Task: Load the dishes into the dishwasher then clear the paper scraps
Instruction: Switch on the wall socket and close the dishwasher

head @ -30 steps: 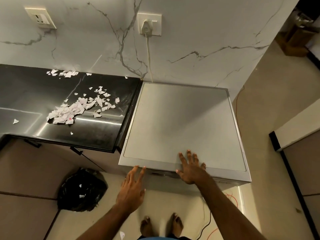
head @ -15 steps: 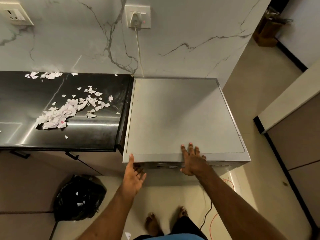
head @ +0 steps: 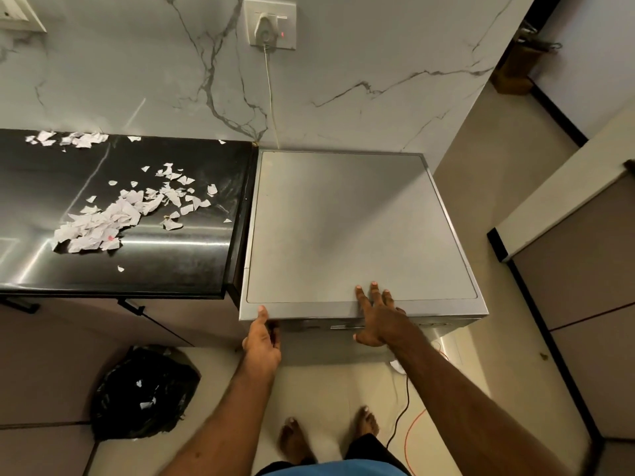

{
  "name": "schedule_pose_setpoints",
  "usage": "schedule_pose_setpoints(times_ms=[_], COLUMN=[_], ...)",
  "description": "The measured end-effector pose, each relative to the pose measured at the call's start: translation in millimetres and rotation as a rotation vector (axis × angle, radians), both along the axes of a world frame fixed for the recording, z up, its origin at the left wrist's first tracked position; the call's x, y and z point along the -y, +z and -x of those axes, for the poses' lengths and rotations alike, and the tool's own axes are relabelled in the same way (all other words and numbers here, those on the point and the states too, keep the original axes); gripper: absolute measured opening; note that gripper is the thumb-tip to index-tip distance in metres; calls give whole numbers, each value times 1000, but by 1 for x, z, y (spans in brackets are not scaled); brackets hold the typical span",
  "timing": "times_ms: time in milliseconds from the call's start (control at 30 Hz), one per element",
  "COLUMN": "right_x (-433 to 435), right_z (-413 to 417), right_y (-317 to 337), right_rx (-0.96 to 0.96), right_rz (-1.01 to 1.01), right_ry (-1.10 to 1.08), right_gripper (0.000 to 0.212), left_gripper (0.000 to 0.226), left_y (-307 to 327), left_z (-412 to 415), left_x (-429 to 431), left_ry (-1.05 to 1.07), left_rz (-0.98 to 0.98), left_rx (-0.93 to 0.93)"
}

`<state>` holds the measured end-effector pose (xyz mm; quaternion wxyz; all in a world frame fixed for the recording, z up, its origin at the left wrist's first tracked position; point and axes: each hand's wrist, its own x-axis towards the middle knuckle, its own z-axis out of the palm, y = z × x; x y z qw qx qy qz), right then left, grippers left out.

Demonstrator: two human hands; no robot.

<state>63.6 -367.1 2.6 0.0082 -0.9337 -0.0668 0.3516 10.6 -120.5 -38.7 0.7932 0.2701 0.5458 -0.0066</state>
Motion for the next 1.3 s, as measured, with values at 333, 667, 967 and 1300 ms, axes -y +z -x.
schedule_pose_setpoints(times_ms=[333,667,967,1300], right_x=[2,7,9,9], right_z=[-1,-5,-5,-3], right_y=[-5,-7,-10,-9], right_rx=[-4,-19,-13,-11], right_rz=[9,-41,-66,-84], right_ry=[12,-10,-16,-32], right_gripper=[127,124,124,123], left_gripper=[84,64,45,58], left_y=[-3,-5,-18,-21], left_z=[13,13,5,4], left_x=[3,6,6,9], left_ry=[-199,-152,-83,-22], left_rz=[63,74,-2,33], left_rx=[9,68,24,19])
